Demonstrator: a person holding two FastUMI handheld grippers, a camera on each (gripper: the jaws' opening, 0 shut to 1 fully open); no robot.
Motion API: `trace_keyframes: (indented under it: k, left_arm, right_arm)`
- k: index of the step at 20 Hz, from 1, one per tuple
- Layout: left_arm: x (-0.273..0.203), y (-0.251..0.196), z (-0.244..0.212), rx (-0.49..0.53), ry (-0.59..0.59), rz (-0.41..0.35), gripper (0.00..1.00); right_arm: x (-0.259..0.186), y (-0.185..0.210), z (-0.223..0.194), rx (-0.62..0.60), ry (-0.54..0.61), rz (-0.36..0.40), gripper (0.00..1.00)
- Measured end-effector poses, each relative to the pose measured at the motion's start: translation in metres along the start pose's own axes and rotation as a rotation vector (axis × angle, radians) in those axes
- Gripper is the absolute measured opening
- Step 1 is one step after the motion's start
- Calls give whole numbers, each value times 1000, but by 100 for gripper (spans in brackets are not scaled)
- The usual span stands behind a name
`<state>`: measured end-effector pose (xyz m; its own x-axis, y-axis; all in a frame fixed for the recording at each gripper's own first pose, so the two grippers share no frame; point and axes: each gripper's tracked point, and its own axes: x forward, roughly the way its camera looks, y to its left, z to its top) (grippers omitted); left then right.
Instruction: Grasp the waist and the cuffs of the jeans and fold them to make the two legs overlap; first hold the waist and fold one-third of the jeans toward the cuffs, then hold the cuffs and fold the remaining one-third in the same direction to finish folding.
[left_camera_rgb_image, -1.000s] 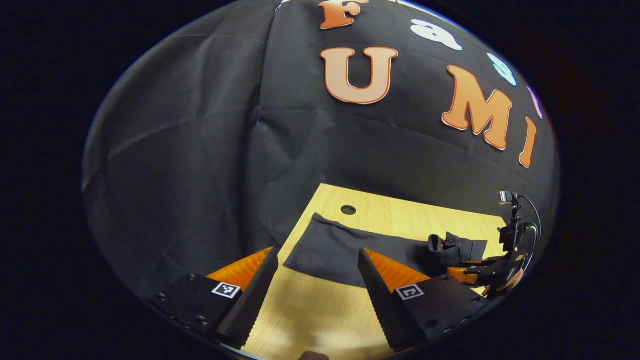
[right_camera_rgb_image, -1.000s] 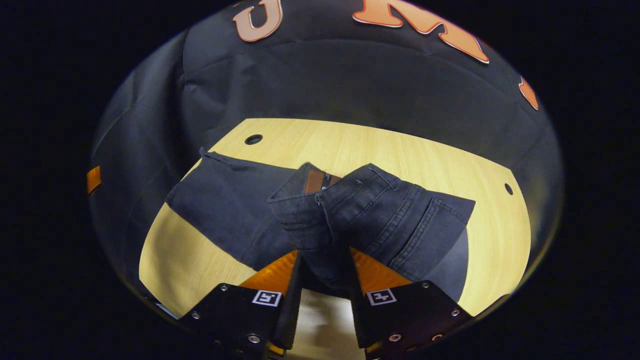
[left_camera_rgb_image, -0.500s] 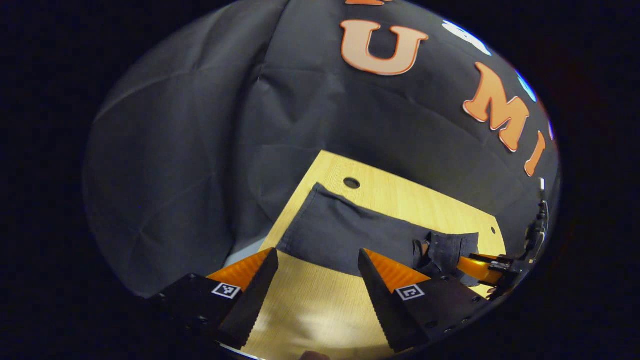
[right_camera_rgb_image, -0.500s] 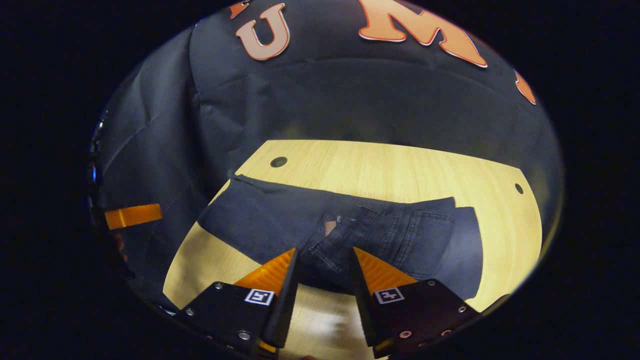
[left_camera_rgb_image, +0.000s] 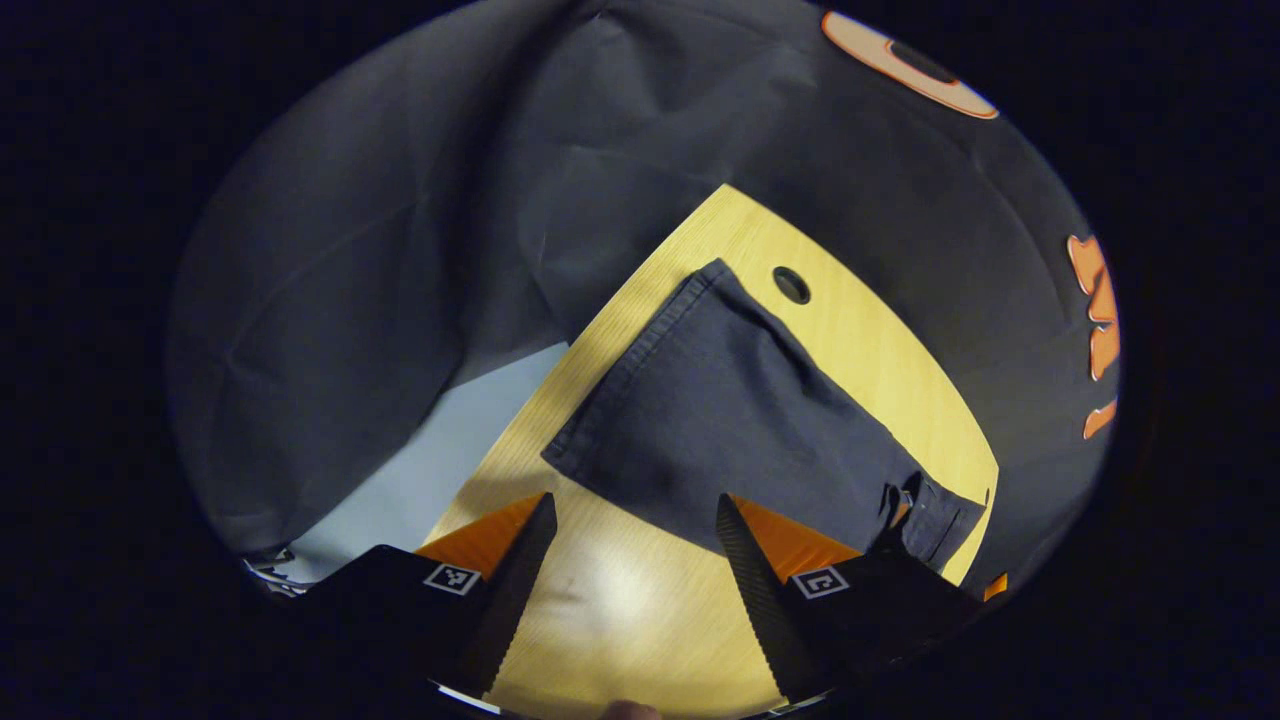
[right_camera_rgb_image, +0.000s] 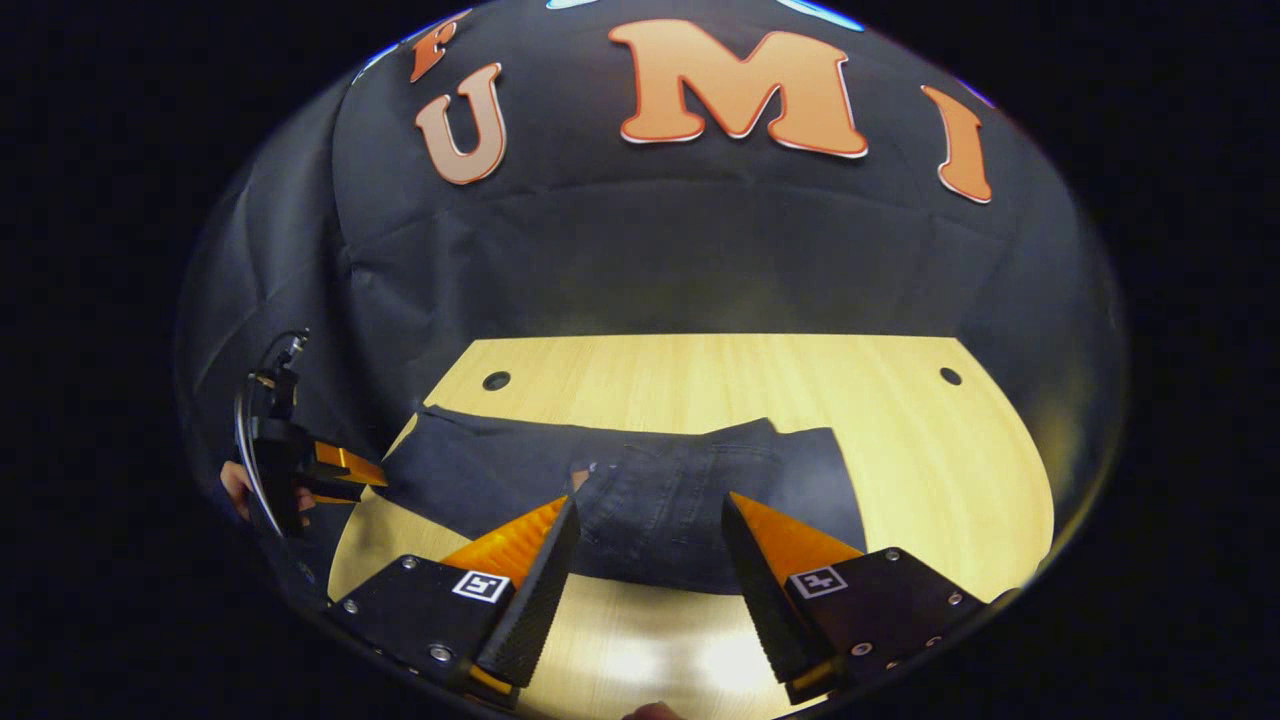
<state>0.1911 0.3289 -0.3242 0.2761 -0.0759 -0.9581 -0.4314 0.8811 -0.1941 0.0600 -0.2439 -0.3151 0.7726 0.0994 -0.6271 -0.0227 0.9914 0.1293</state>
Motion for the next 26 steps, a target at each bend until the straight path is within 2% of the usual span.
trace_keyframes:
  k: [5,9,10,13,14,15,17,19,21,26]
  left_arm:
    - [1,7,-5,-25,94,128,97]
    - [3,9,8,35,125,265,94]
    - [0,10,16,52,102,287,94]
    - [4,6,14,30,84,269,96]
    - [2,2,11,14,59,258,85]
    - [11,-7,18,25,18,179,79]
    - [14,-7,18,34,3,172,15]
    - [2,-14,26,3,-52,119,3]
    - [-18,-25,37,-8,-137,47,3]
    - [-68,-46,53,77,-263,11,3]
  right_arm:
    - [-31,-29,-2,36,-34,-56,91]
    - [-45,-49,-8,68,-33,-90,92]
    - [-46,-53,-9,70,-31,-97,92]
    - [-50,-64,-9,65,-33,-98,92]
    - [-51,-66,-8,69,-32,-94,92]
    - [-51,-67,-6,72,-38,-88,92]
    - [-51,-70,-5,77,-43,-68,92]
    - [-52,-76,-2,65,-44,-55,92]
    - [-52,-87,3,59,-47,-49,92]
    - [-46,-108,20,59,-76,-35,92]
